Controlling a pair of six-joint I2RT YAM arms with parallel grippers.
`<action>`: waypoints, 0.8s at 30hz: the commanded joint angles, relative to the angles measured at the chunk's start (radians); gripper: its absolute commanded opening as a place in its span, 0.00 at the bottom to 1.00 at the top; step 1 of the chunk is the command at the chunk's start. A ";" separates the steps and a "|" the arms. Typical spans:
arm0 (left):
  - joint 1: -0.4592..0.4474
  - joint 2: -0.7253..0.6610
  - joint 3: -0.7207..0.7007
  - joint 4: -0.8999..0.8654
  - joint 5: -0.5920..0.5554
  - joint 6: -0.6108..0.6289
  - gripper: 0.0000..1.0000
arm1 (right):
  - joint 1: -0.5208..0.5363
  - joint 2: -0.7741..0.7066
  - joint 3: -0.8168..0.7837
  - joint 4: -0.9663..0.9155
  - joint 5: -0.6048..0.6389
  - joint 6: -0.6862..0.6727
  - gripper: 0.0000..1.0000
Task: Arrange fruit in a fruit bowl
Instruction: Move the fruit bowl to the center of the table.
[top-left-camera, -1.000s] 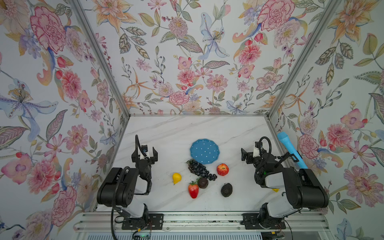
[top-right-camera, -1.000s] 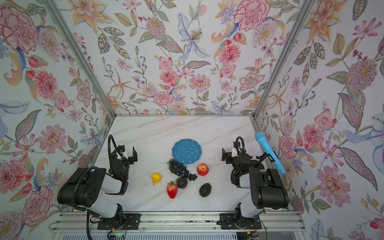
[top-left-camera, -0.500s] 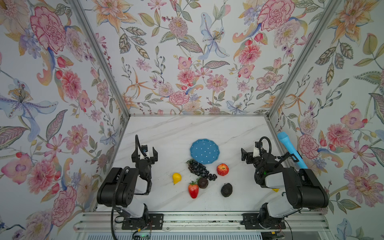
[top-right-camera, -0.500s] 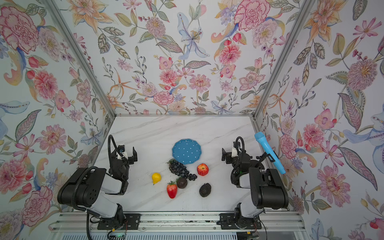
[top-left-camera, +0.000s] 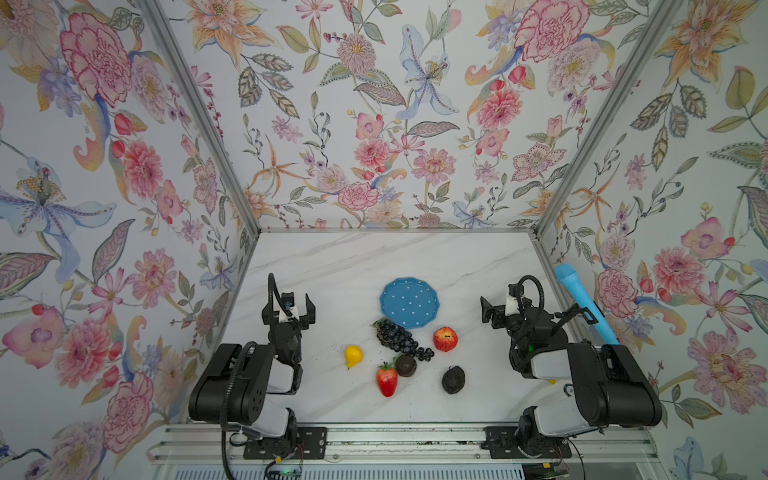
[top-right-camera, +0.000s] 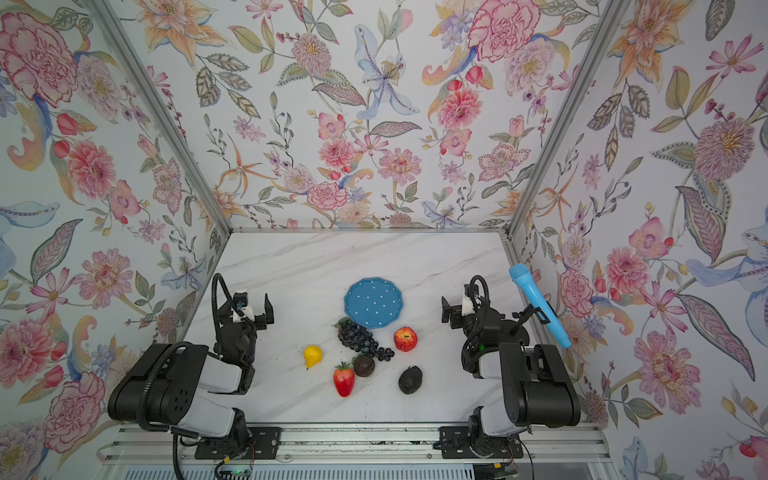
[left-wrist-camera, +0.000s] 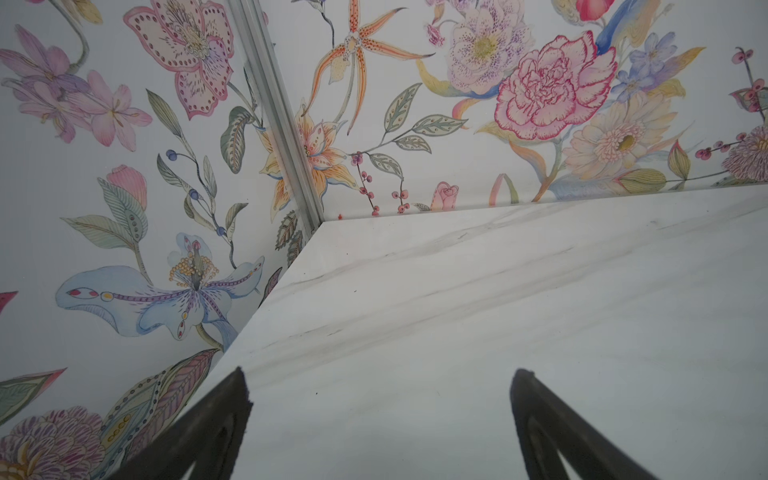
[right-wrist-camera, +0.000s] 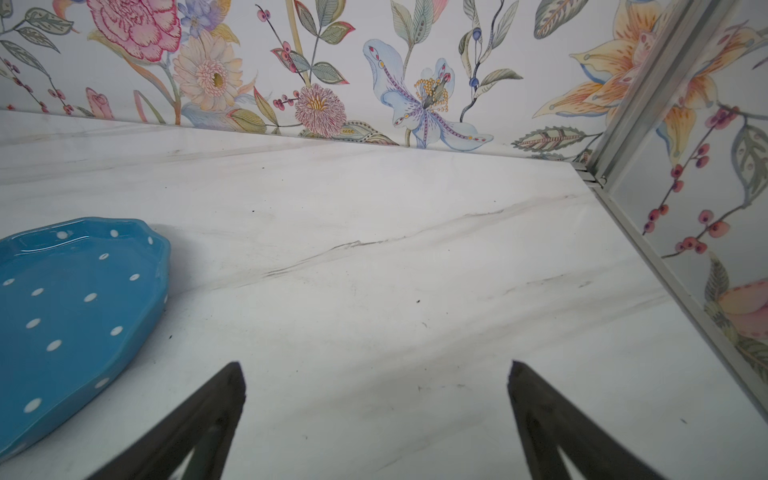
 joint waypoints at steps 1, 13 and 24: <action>-0.042 -0.105 -0.005 -0.030 -0.027 0.054 0.99 | 0.050 -0.130 0.009 -0.092 0.049 -0.059 0.99; -0.148 -0.494 0.300 -0.850 -0.137 -0.451 0.99 | 0.118 -0.550 0.176 -0.669 0.167 0.406 0.99; -0.165 -0.335 0.330 -0.873 0.198 -0.538 0.99 | 0.099 -0.585 0.207 -0.927 0.044 0.546 0.99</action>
